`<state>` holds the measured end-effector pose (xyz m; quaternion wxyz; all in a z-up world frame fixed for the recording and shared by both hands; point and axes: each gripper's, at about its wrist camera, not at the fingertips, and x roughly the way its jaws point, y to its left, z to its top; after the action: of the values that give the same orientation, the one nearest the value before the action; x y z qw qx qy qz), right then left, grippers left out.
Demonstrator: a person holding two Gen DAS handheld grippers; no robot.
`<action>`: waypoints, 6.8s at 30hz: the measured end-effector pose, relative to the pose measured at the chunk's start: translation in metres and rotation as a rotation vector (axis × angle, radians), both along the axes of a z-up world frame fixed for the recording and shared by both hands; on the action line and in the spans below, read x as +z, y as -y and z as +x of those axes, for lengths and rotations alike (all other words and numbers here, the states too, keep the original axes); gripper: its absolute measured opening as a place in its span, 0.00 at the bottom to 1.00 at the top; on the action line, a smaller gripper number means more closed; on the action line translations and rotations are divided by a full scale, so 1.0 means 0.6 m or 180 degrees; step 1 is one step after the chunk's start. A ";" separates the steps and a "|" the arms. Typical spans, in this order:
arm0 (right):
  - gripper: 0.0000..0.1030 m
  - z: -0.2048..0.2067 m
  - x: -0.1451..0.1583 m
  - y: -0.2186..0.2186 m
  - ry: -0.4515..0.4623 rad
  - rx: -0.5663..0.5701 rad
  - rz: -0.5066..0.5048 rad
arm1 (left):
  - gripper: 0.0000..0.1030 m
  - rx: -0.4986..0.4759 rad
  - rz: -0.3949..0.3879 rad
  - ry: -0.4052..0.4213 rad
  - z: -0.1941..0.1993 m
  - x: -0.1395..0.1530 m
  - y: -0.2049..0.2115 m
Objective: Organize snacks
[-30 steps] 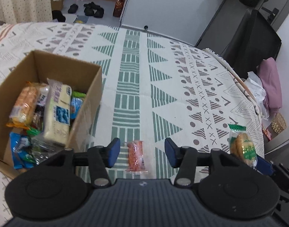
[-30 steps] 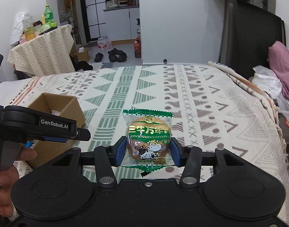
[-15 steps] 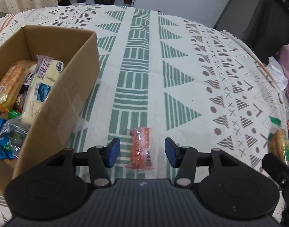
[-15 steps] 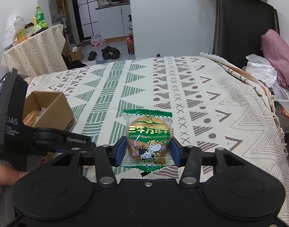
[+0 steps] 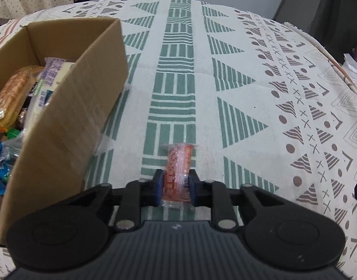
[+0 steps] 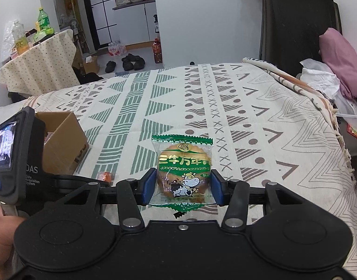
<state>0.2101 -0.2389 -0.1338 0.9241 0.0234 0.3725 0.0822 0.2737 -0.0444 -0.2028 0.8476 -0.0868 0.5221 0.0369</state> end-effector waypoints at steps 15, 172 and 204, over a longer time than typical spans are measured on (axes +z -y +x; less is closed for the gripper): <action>0.46 0.000 0.024 -0.027 0.0075 0.0106 -0.0019 | 0.18 0.0094 -0.0127 0.0332 -0.033 0.085 -0.030; 1.00 -0.368 0.279 -0.022 0.0575 0.0477 0.0560 | 1.00 -0.0093 0.0273 0.1546 -0.556 0.477 -0.172; 1.00 -0.366 0.275 -0.023 0.0561 0.0508 0.0539 | 1.00 -0.0079 0.0239 0.1482 -0.557 0.468 -0.177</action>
<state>-0.0098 -0.2251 0.0312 0.9385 0.0643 0.2823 0.1883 -0.0606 0.0618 0.0780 0.9482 -0.0550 0.3118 0.0248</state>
